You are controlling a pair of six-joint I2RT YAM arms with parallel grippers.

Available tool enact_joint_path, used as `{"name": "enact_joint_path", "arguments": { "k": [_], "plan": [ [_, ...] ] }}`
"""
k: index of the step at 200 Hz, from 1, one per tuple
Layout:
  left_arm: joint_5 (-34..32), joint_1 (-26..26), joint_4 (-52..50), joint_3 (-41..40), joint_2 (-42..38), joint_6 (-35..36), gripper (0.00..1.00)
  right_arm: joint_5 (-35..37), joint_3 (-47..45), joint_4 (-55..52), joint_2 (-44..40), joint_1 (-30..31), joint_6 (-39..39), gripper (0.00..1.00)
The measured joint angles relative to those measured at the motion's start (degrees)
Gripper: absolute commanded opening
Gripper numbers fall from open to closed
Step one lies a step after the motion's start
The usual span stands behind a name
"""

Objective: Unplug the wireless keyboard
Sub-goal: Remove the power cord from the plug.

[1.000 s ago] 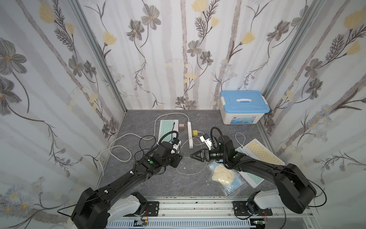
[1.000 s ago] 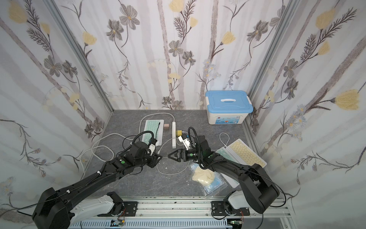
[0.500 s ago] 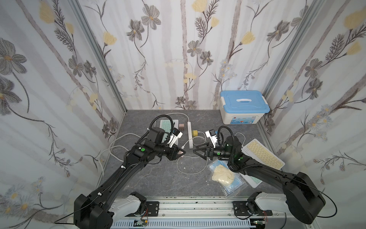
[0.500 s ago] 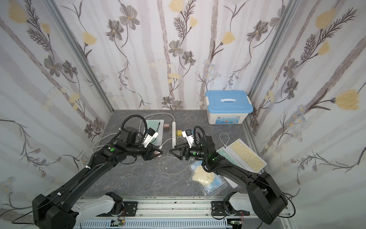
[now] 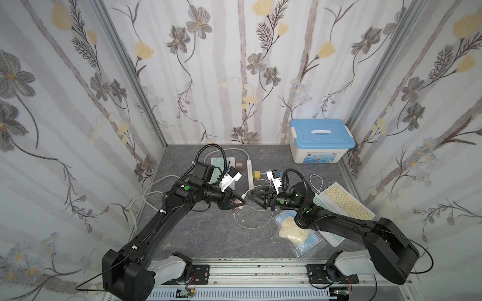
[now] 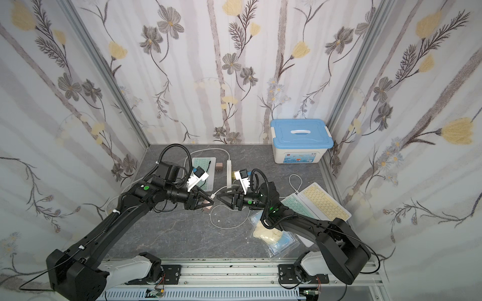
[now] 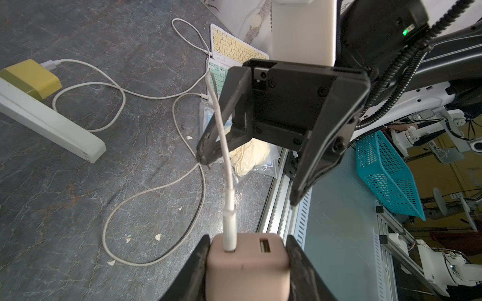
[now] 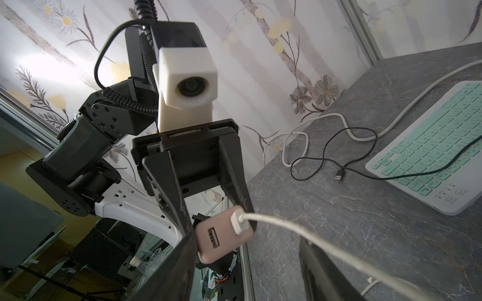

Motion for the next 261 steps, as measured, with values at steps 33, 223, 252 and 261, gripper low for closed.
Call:
{"name": "enact_joint_path", "arguments": {
  "k": [33, 223, 252, 261],
  "plan": [
    [1.5, 0.4, -0.2, 0.2, 0.3, 0.4, 0.25, 0.6, 1.7, 0.9, 1.8, 1.2, 1.1, 0.54],
    [3.7, 0.8, -1.1, 0.0, 0.3, 0.6, 0.09, -3.0, 3.4, 7.3, 7.0, 3.4, 5.9, 0.0],
    [4.0, 0.8, -1.2, -0.2, 0.2, 0.6, 0.0, -3.1, 3.1, 7.7, 7.0, 3.3, 5.9, 0.0],
    [4.1, 0.8, -1.2, -0.2, 0.2, 0.6, 0.0, -3.0, 3.0, 7.9, 7.0, 3.2, 5.9, 0.0]
  ]
}}
